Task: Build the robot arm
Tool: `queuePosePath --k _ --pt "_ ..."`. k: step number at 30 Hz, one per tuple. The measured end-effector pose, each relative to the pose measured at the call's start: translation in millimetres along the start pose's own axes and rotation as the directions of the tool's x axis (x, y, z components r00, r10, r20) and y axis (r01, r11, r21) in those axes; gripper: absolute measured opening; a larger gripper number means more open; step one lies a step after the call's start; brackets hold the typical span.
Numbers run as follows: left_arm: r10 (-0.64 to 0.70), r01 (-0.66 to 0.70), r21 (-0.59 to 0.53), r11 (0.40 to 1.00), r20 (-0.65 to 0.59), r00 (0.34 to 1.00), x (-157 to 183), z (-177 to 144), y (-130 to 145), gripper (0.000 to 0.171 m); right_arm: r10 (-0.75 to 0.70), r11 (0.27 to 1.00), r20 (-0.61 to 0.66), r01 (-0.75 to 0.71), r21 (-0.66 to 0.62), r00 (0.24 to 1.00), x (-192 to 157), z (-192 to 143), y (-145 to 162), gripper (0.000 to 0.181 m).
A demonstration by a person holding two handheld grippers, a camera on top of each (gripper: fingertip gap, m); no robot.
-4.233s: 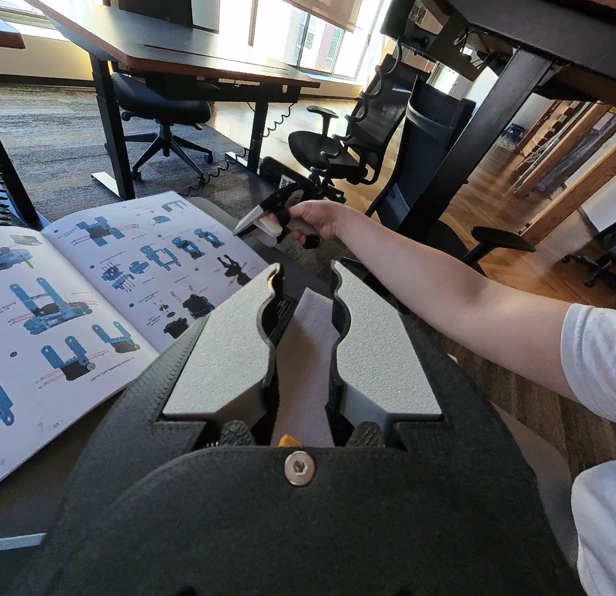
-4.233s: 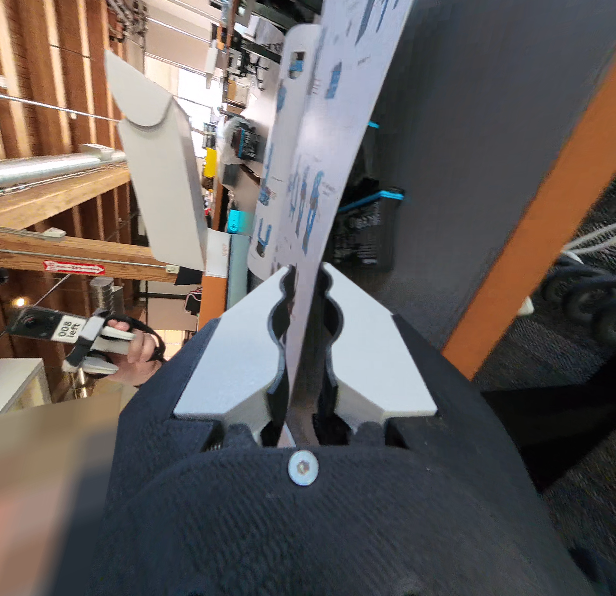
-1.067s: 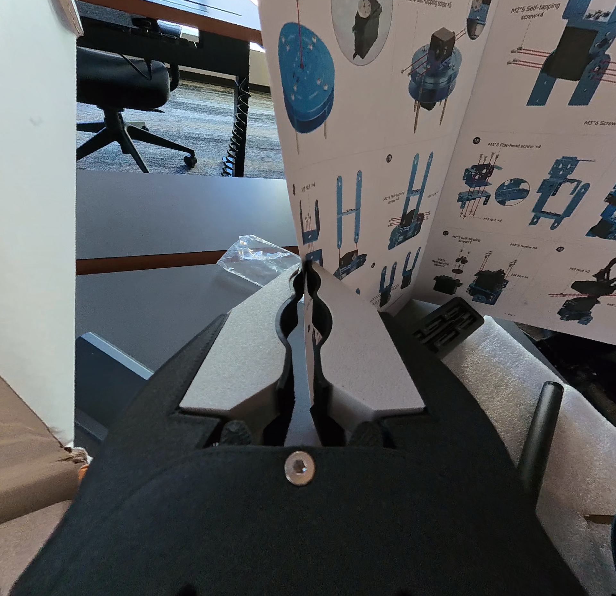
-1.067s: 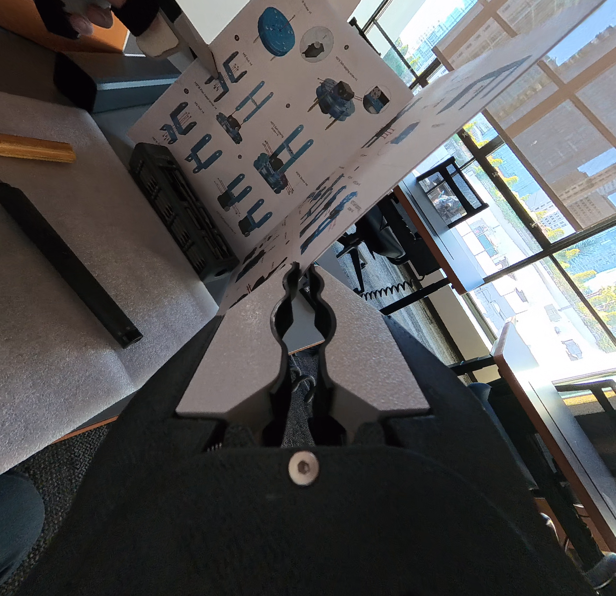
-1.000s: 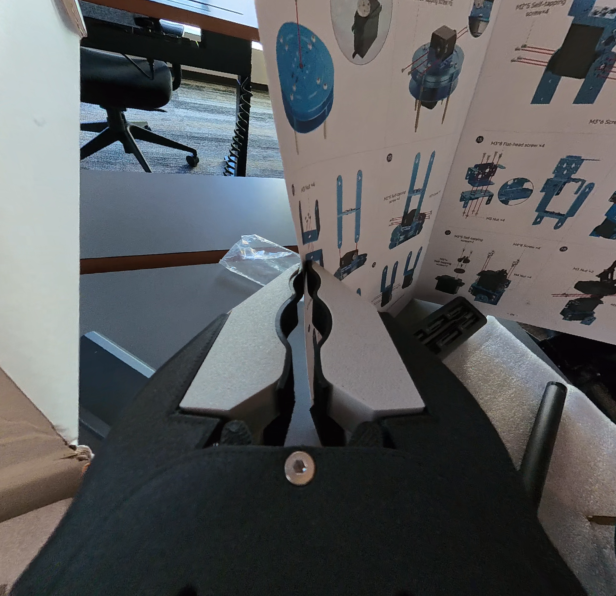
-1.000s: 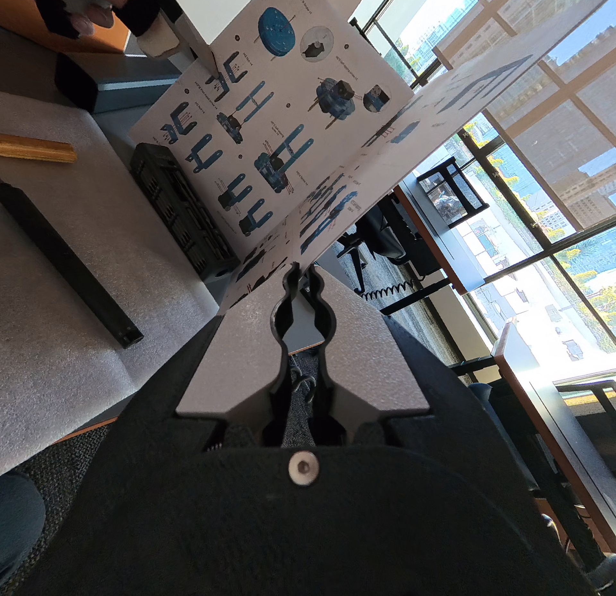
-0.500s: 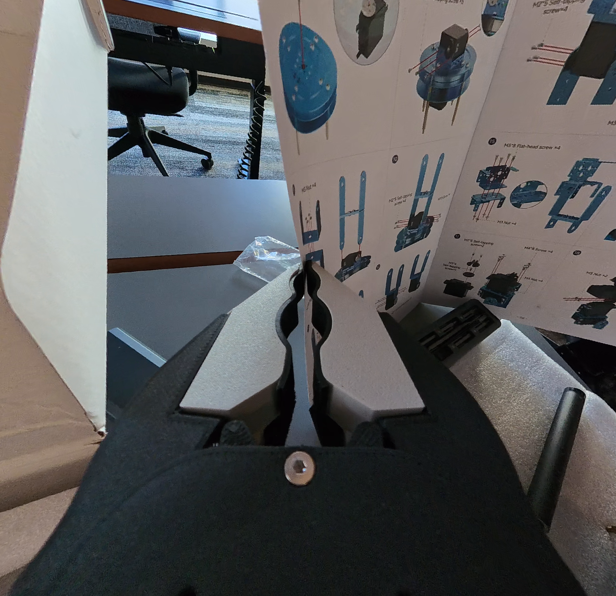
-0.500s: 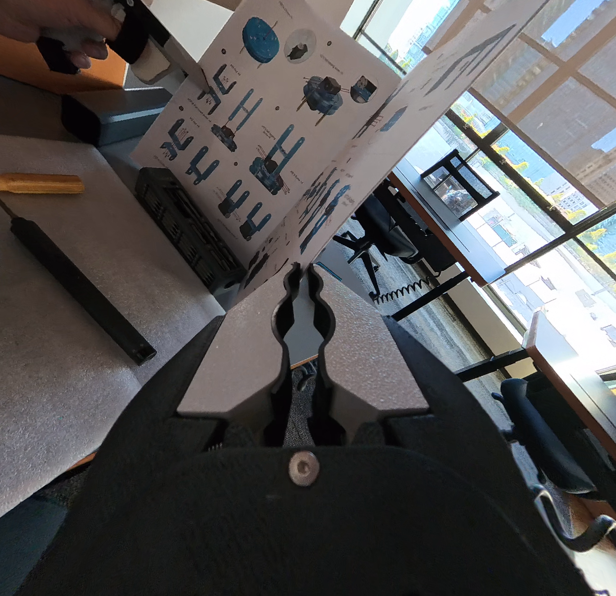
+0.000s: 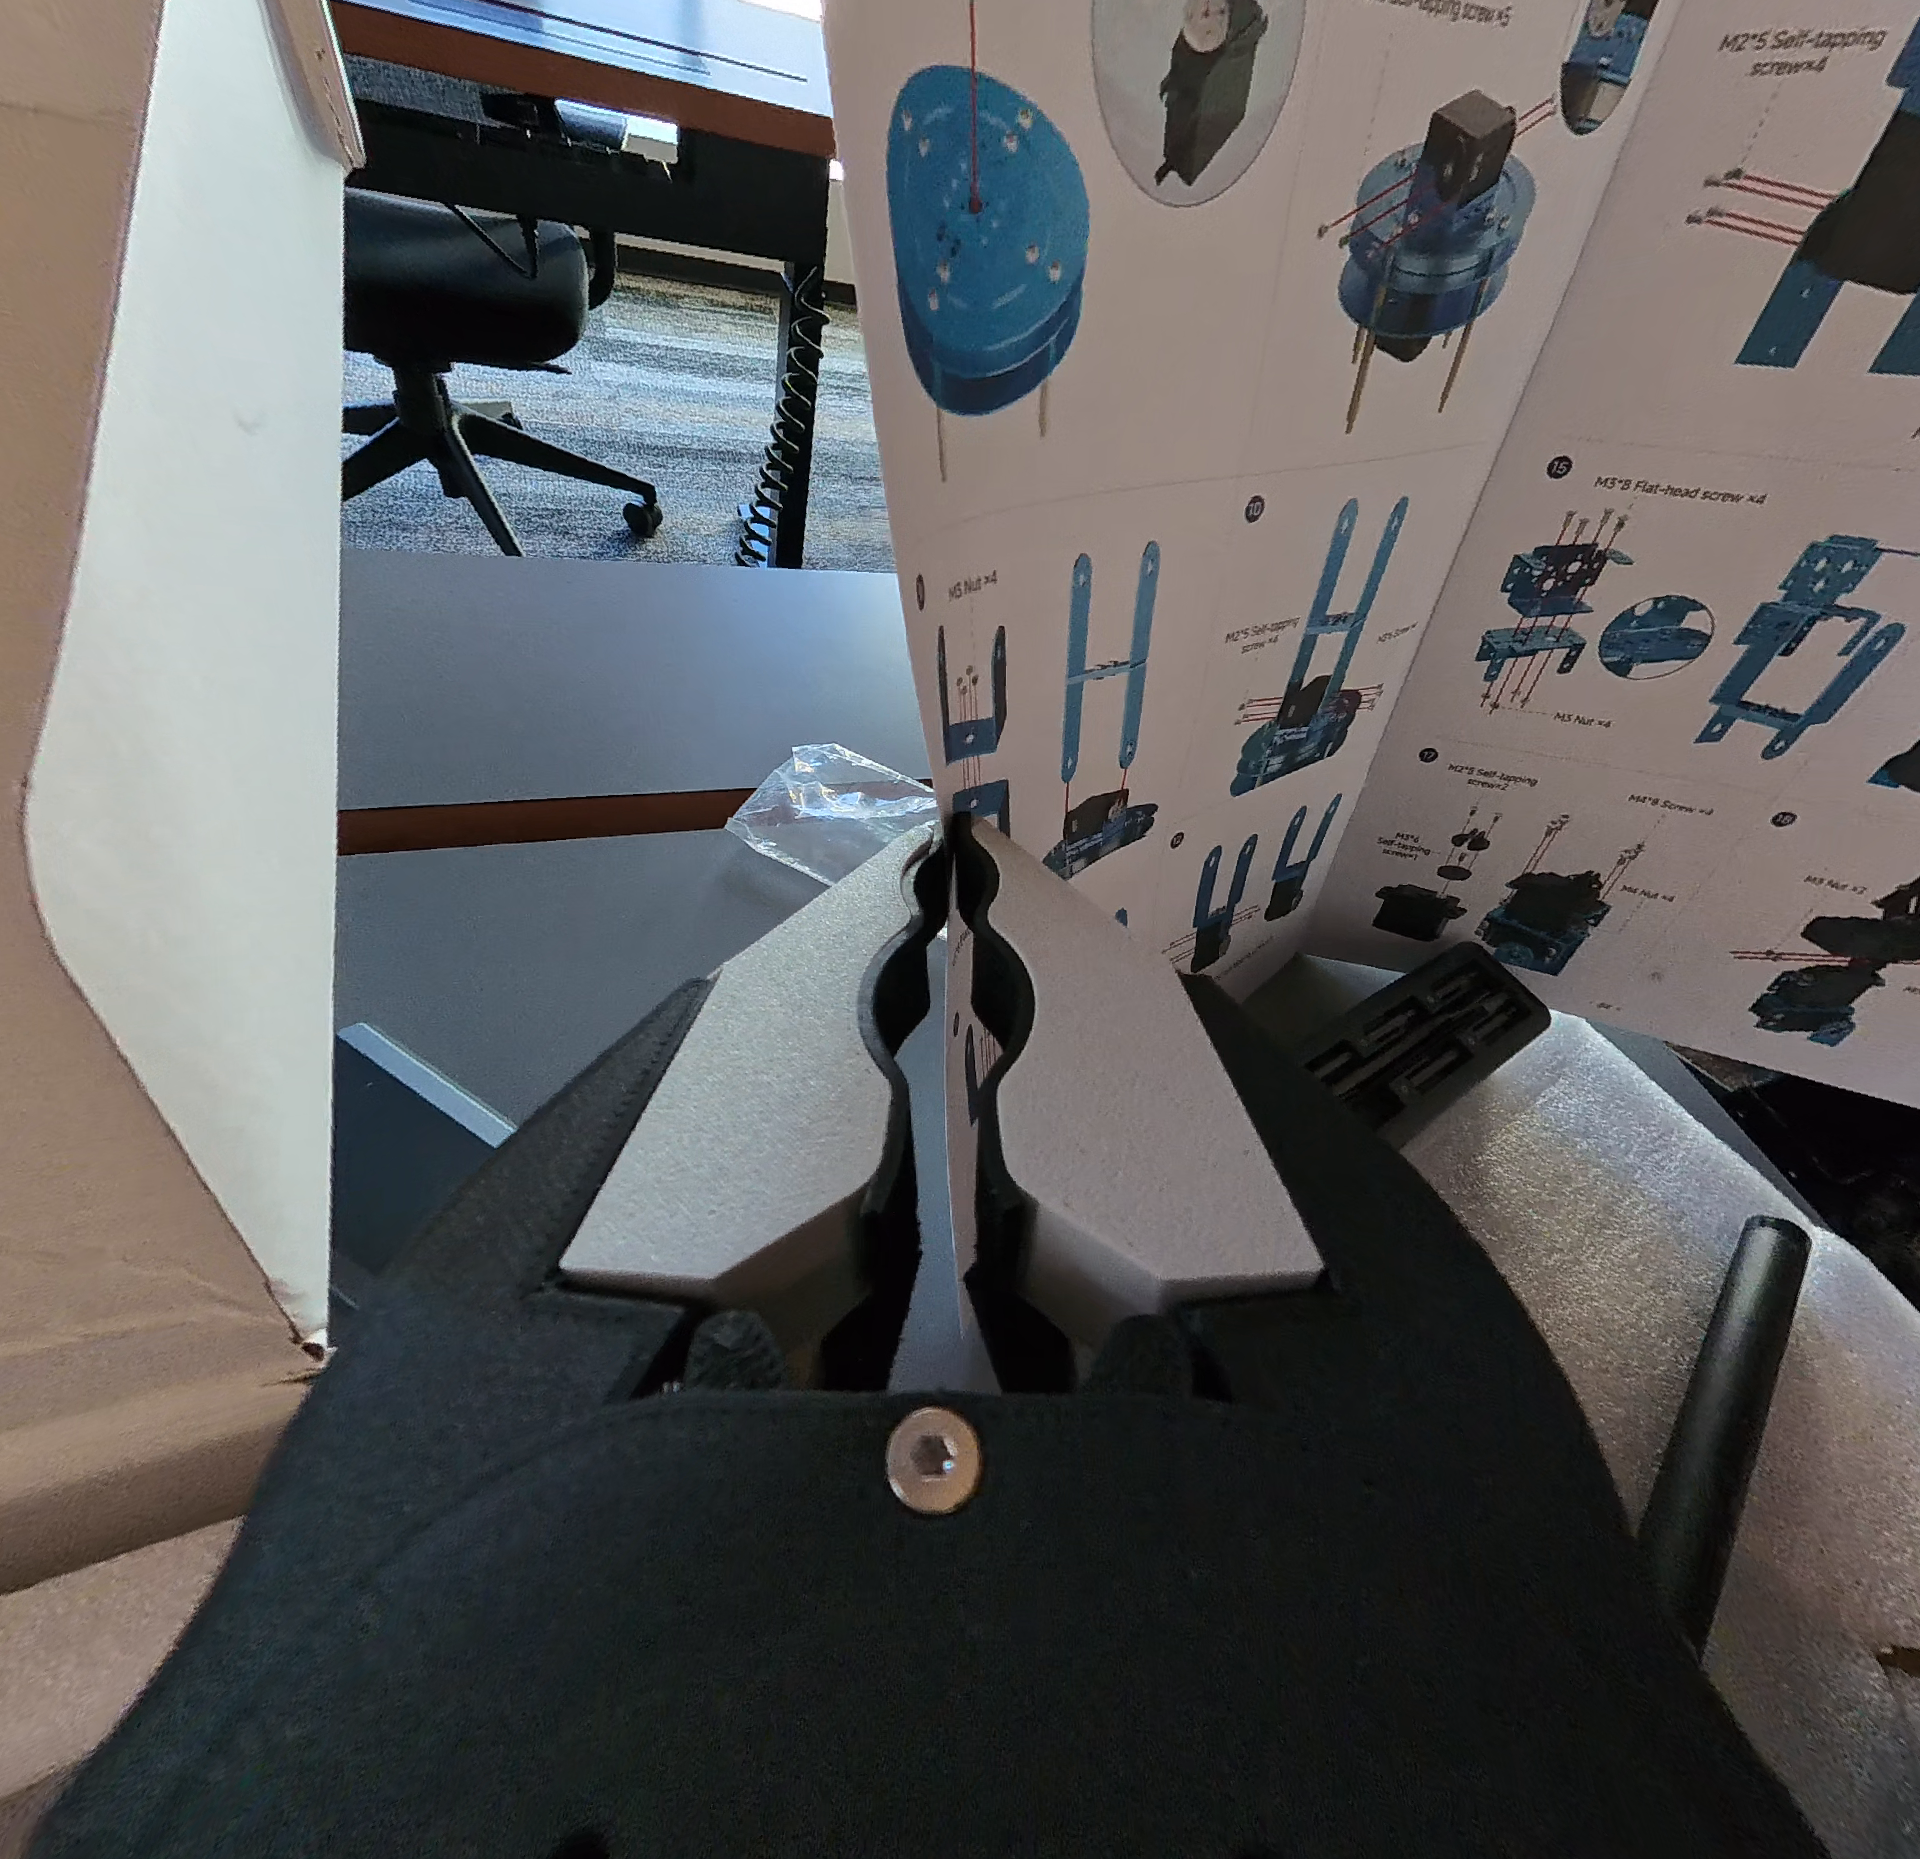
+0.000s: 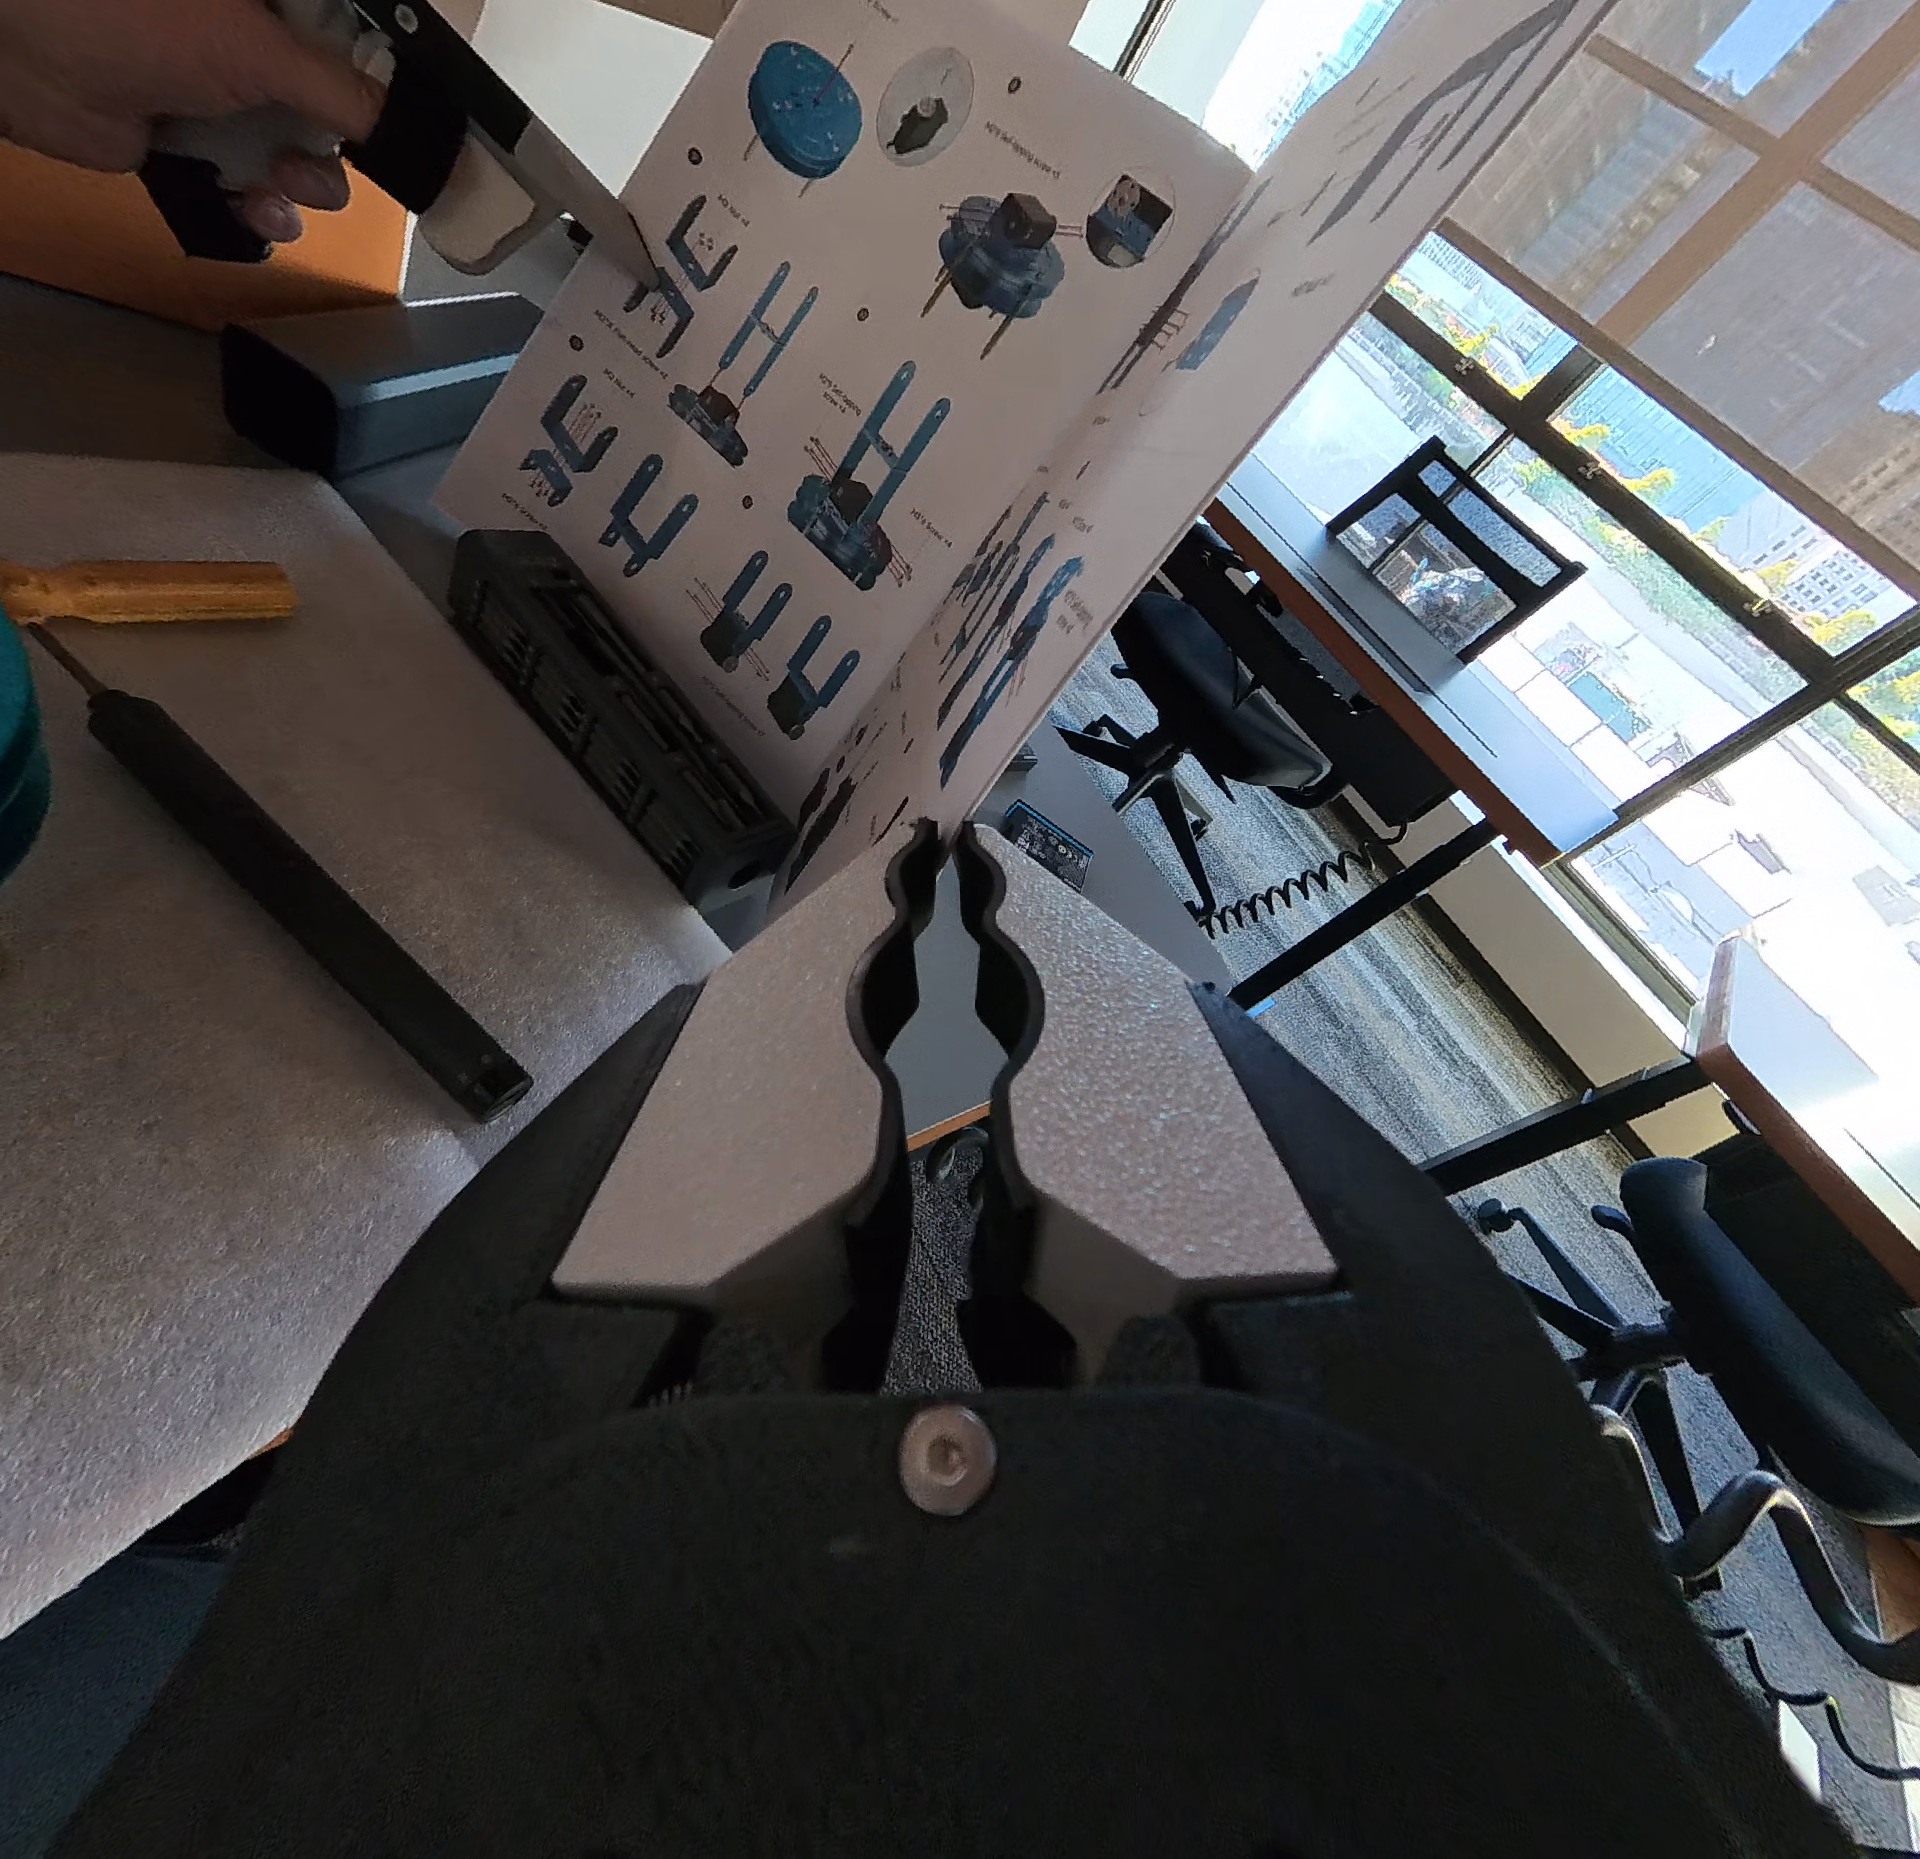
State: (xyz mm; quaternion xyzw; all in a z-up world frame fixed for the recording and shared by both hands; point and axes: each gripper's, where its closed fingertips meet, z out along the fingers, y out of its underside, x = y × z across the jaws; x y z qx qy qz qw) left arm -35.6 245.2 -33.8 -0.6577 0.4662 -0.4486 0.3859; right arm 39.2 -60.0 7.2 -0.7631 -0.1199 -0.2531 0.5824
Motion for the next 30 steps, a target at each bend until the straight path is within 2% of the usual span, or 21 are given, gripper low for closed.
queuePosePath --k 21,25,30 --pt "0.007 -0.007 0.013 1.0 0.006 1.0 -1 1 -1 0.0 0.046 0.999 -0.005 -0.046 0.028 0.999 0 -1 3 0.002" --pt "0.062 -0.064 0.058 0.996 0.042 0.997 -1 -3 -9 0.0 0.052 0.998 -0.035 -0.051 0.032 0.998 7 3 4 0.001" --pt "0.109 -0.12 0.166 0.979 0.074 0.991 1 -19 -35 0.0 0.136 0.984 -0.026 -0.132 0.12 0.99 23 10 -13 0.0"
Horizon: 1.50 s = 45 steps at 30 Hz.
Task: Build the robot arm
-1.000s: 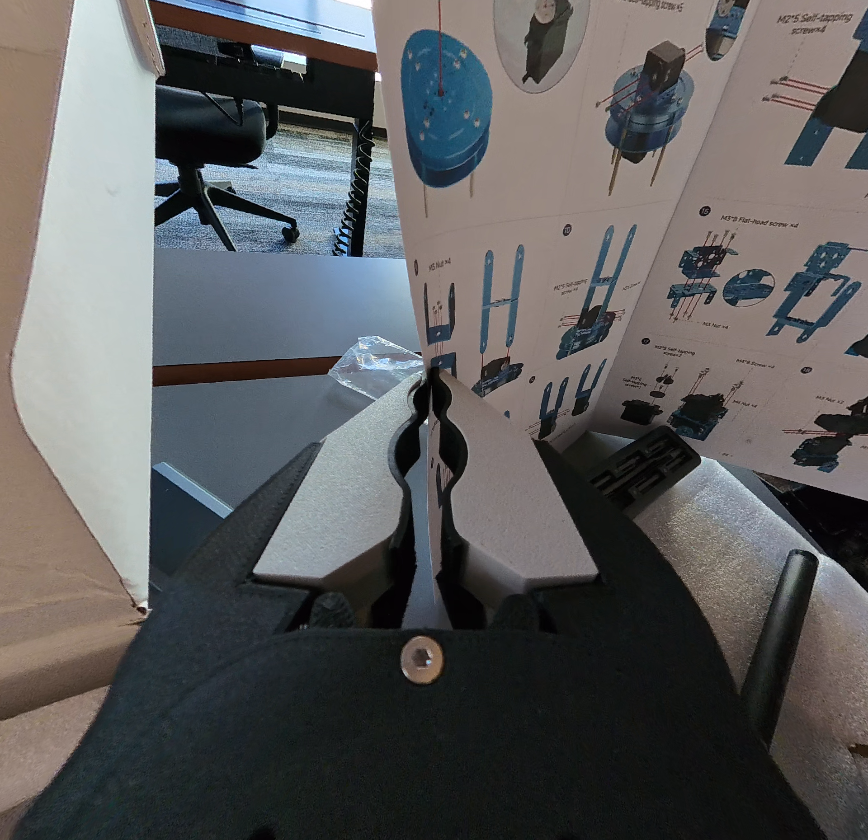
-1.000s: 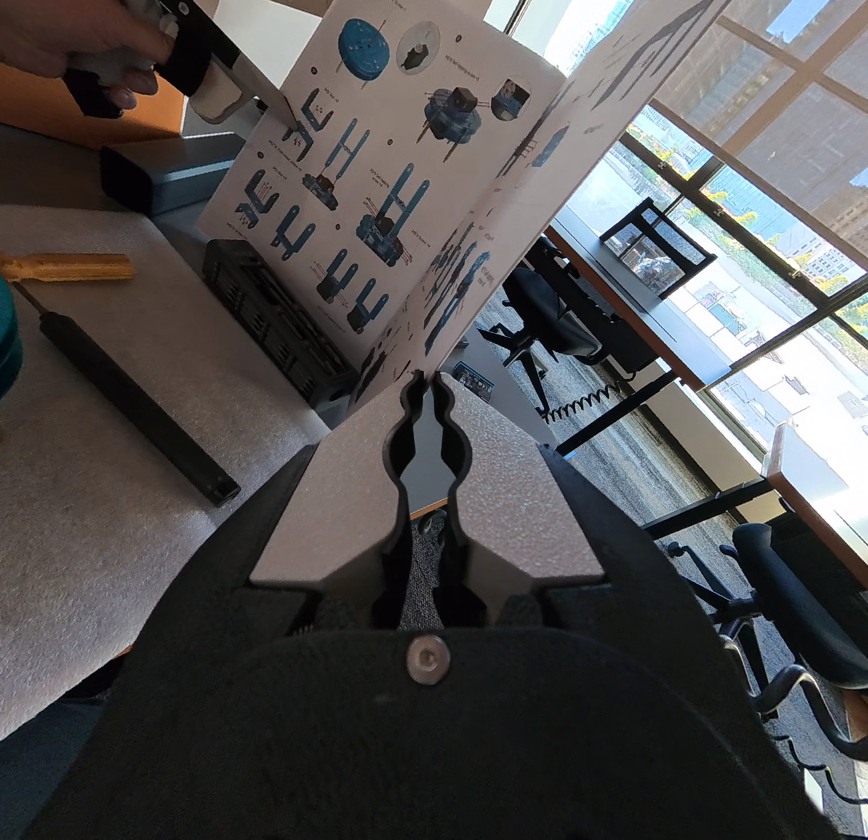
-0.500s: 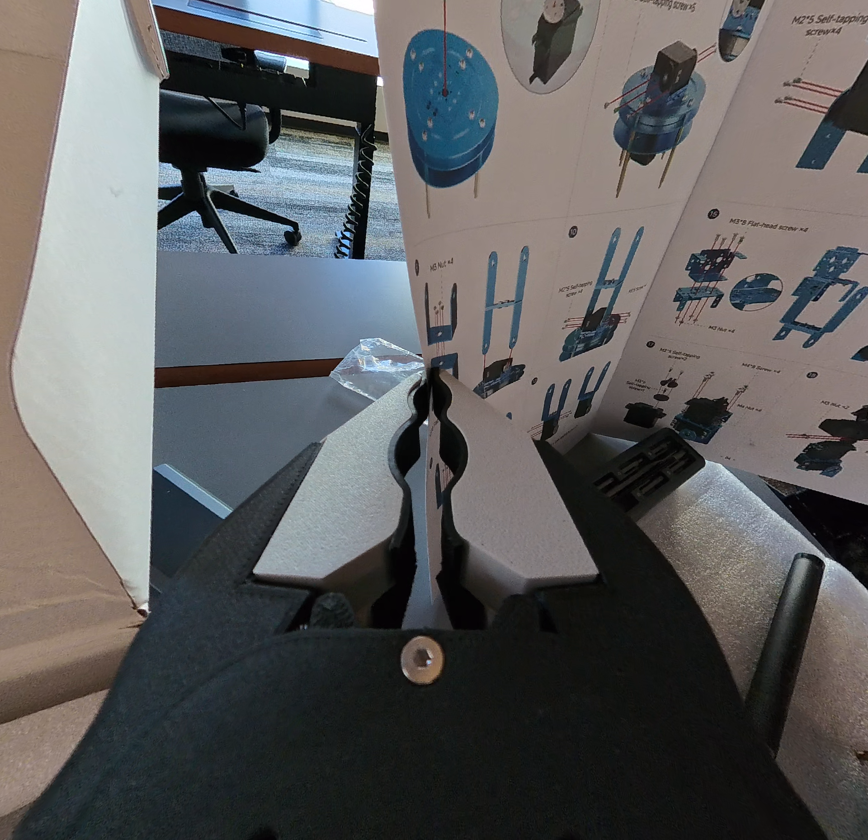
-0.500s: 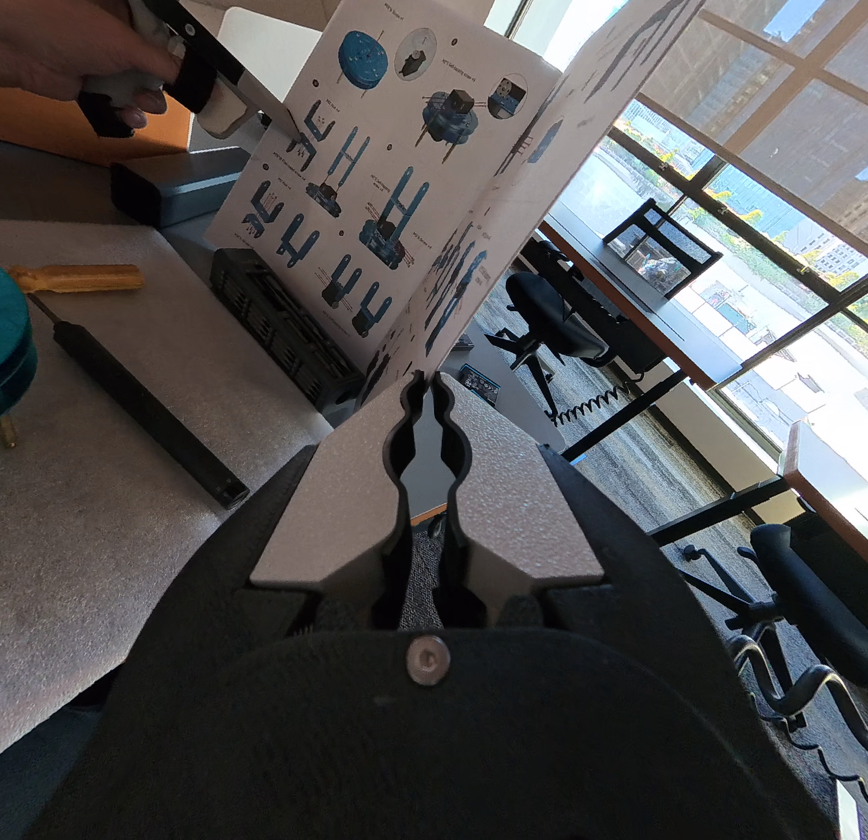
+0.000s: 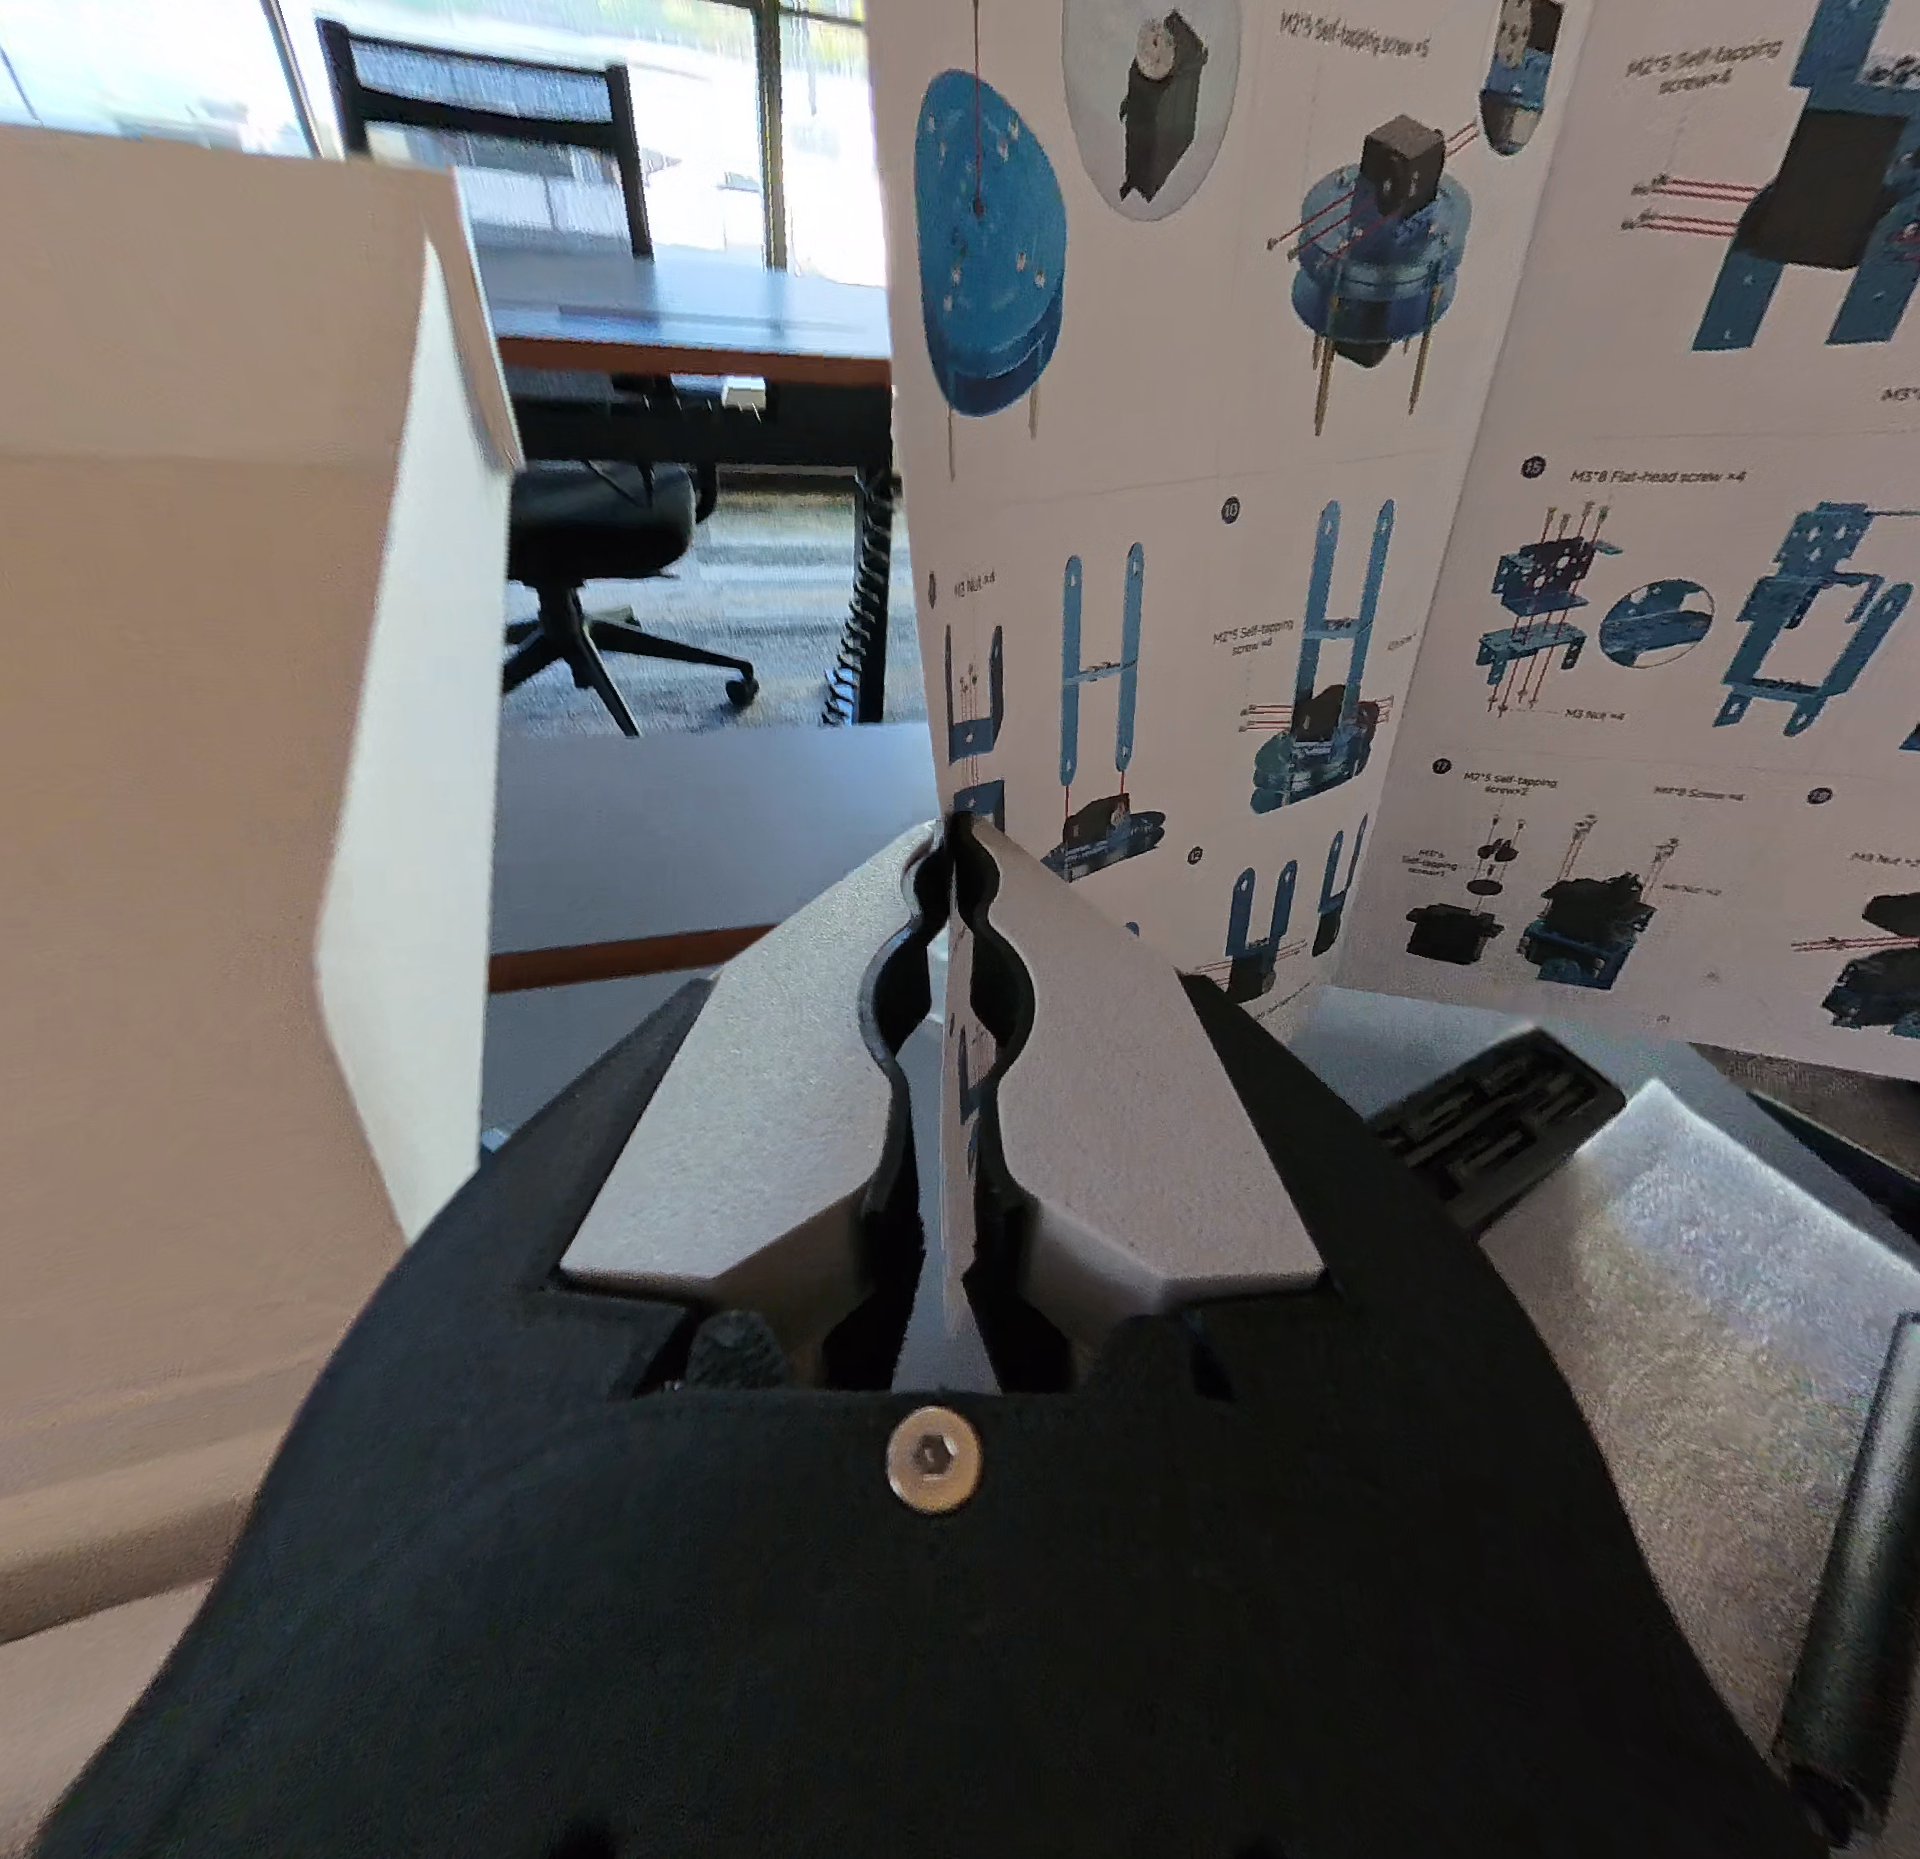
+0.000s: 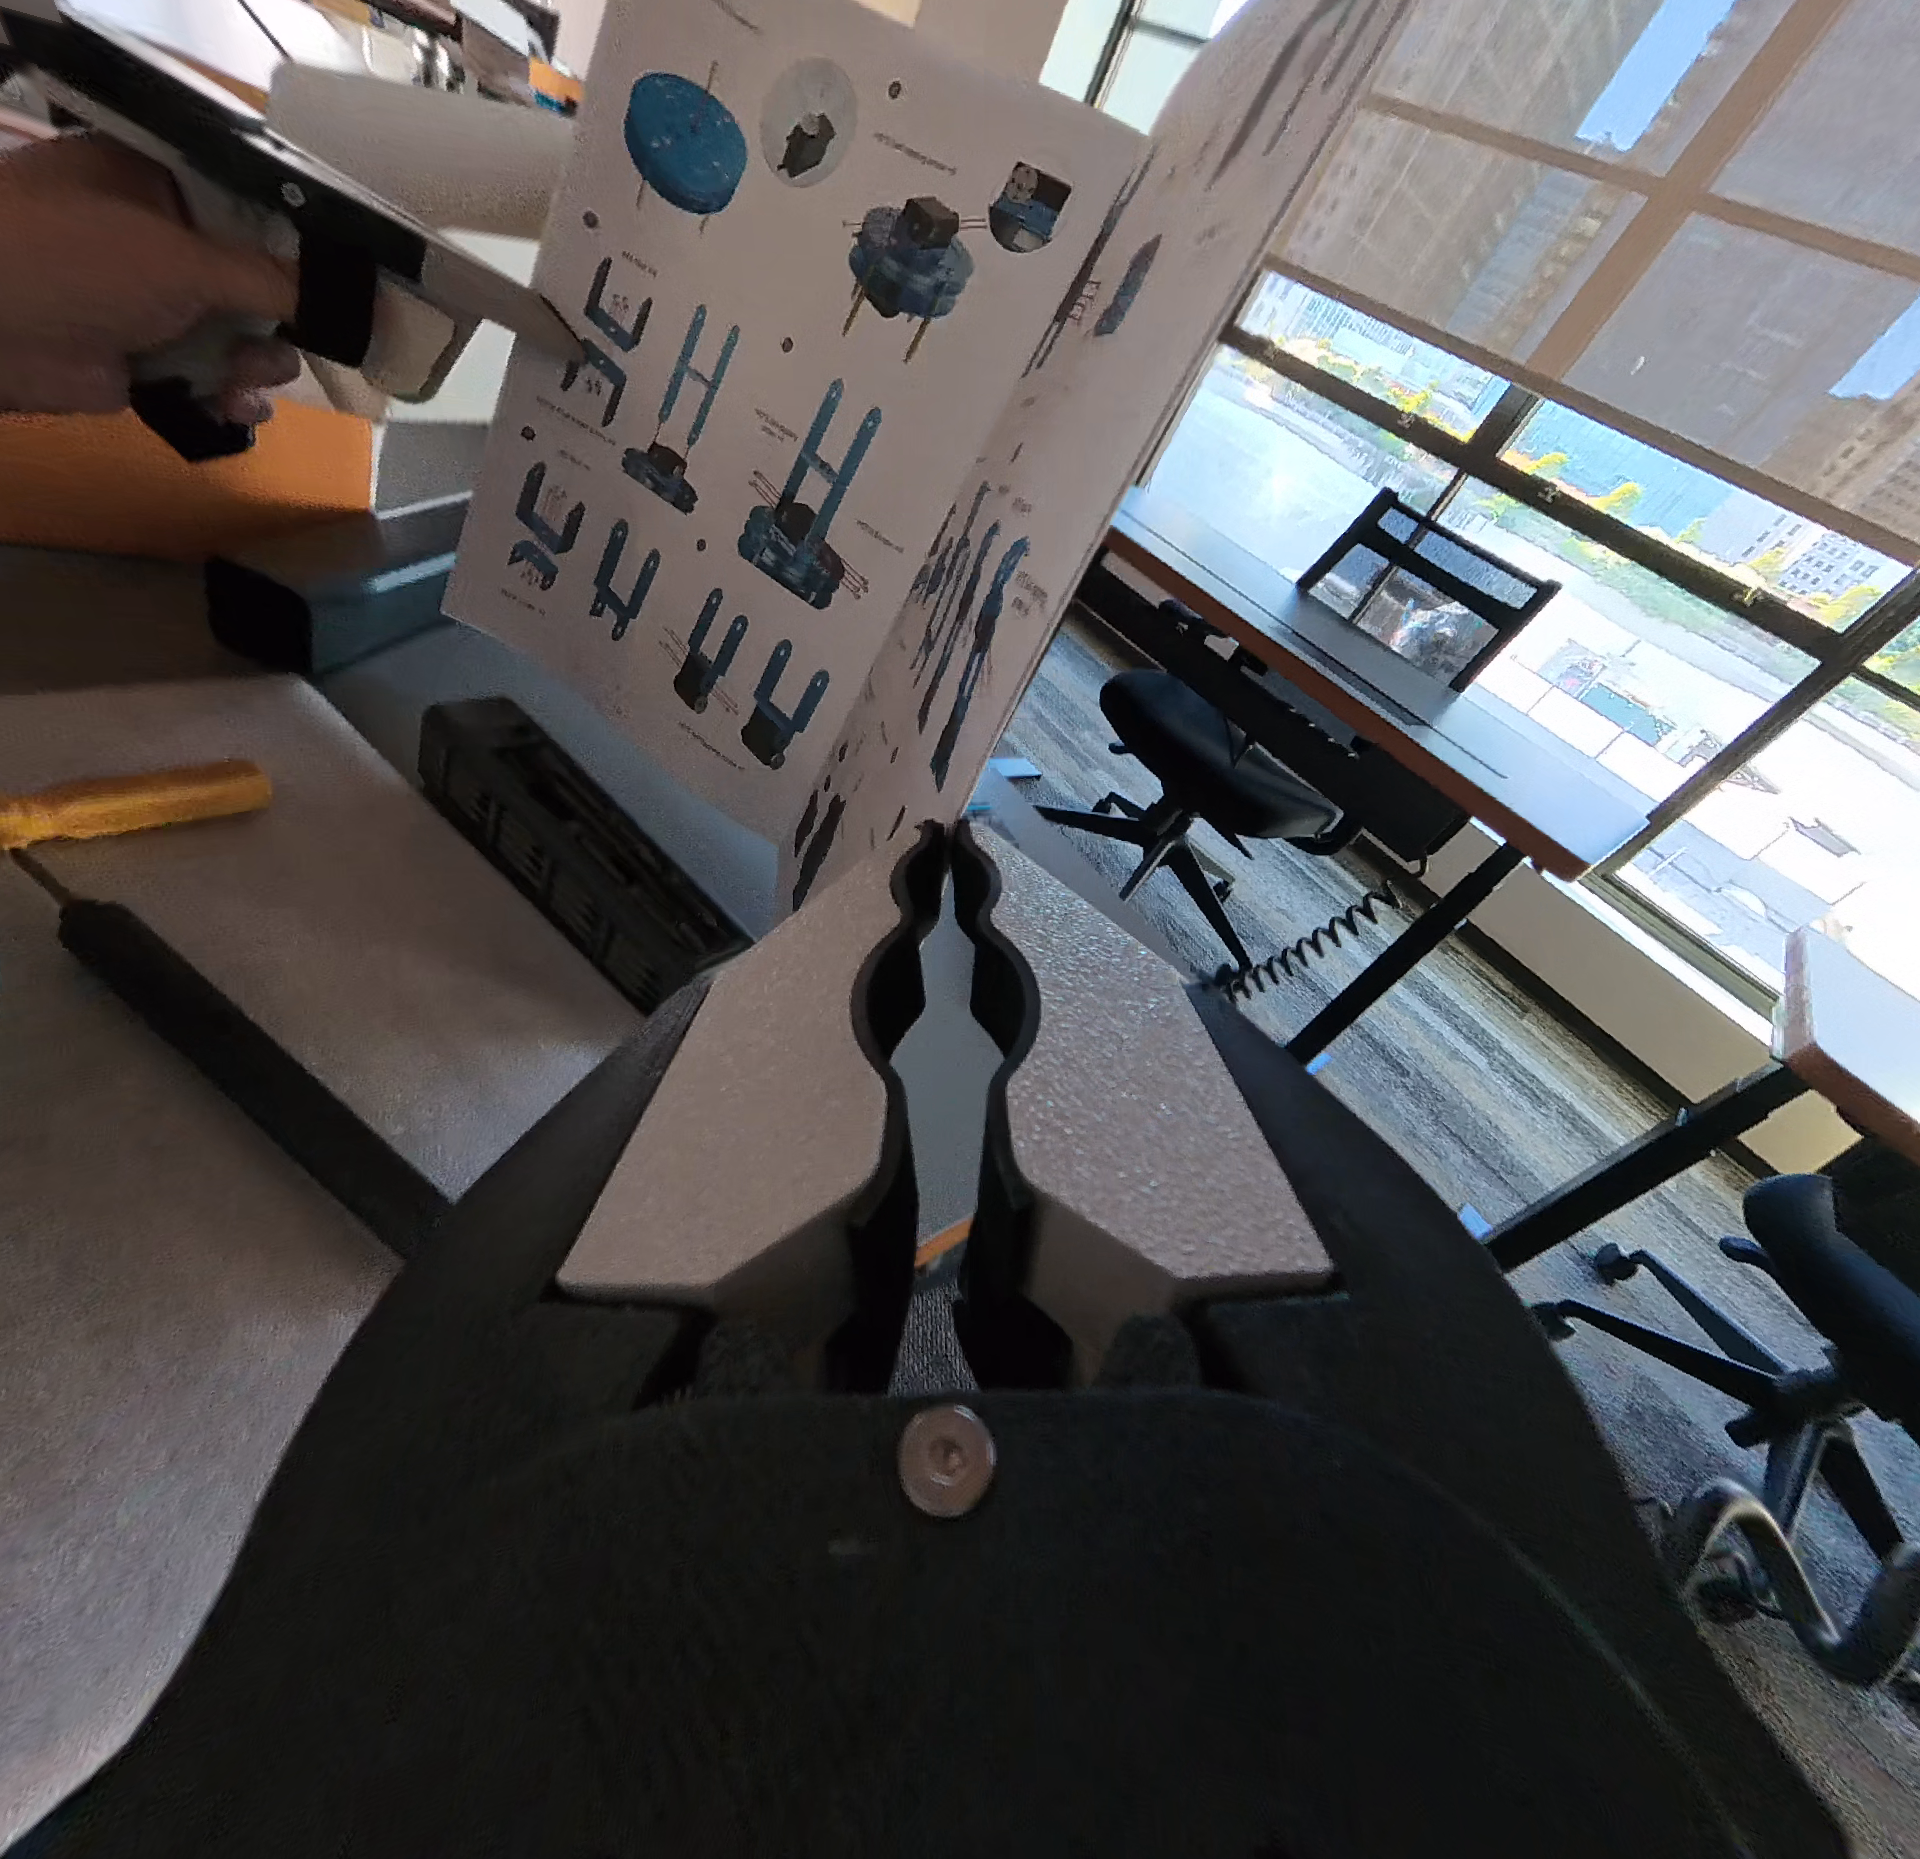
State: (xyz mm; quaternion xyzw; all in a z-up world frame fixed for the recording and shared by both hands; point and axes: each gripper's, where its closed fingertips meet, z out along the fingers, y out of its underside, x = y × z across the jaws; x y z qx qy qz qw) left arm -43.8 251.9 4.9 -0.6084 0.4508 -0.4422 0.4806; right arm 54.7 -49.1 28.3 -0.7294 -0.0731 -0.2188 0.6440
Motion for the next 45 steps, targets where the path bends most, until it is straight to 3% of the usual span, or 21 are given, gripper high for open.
queuePosePath --k 4,10,13,17,23,25,27,35,40,45 --pt "0.008 -0.007 0.081 0.997 -0.016 1.0 4 -19 -34 0.0 0.022 0.997 -0.006 -0.022 0.072 1.0 9 -1 -25 0.0" --pt "0.096 -0.084 0.113 0.99 -0.105 0.99 43 -71 -88 0.0 0.0 0.995 -0.001 0.0 0.104 1.0 4 -32 -76 0.0" --pt "0.136 -0.123 0.081 0.989 -0.18 0.974 63 -118 -99 0.0 0.084 0.988 0.093 -0.095 0.121 0.992 -18 -53 -102 0.0" --pt "0.097 -0.09 0.037 0.995 -0.273 0.957 67 -209 -95 0.0 0.212 0.963 0.258 -0.246 0.109 0.943 -57 -80 -135 0.0" --pt "-0.112 0.115 -0.013 0.993 -0.351 0.929 55 -359 -55 0.0 0.452 0.862 0.544 -0.503 -0.063 0.707 -139 -114 -160 0.0" --pt "-0.174 0.17 -0.043 0.985 -0.365 0.914 59 -395 -32 0.0 0.497 0.837 0.576 -0.535 -0.118 0.649 -167 -124 -154 0.0" --pt "-0.221 0.2 -0.094 0.975 -0.367 0.904 64 -420 -4 0.0 0.537 0.825 0.55 -0.535 -0.183 0.639 -194 -131 -134 0.0" --pt "-0.399 0.282 -0.328 0.902 -0.381 0.834 74 -468 87 0.0 0.759 0.648 0.435 -0.629 -0.429 0.485 -297 -178 -74 0.0" --pt "-0.516 0.362 -0.413 0.836 -0.366 0.774 62 -480 123 0.0 0.804 0.593 0.381 -0.651 -0.474 0.455 -330 -194 -58 0.0" --pt "-0.537 0.38 -0.443 0.812 -0.313 0.783 42 -489 148 0.0 0.817 0.577 0.369 -0.647 -0.499 0.443 -349 -194 -50 0.0"
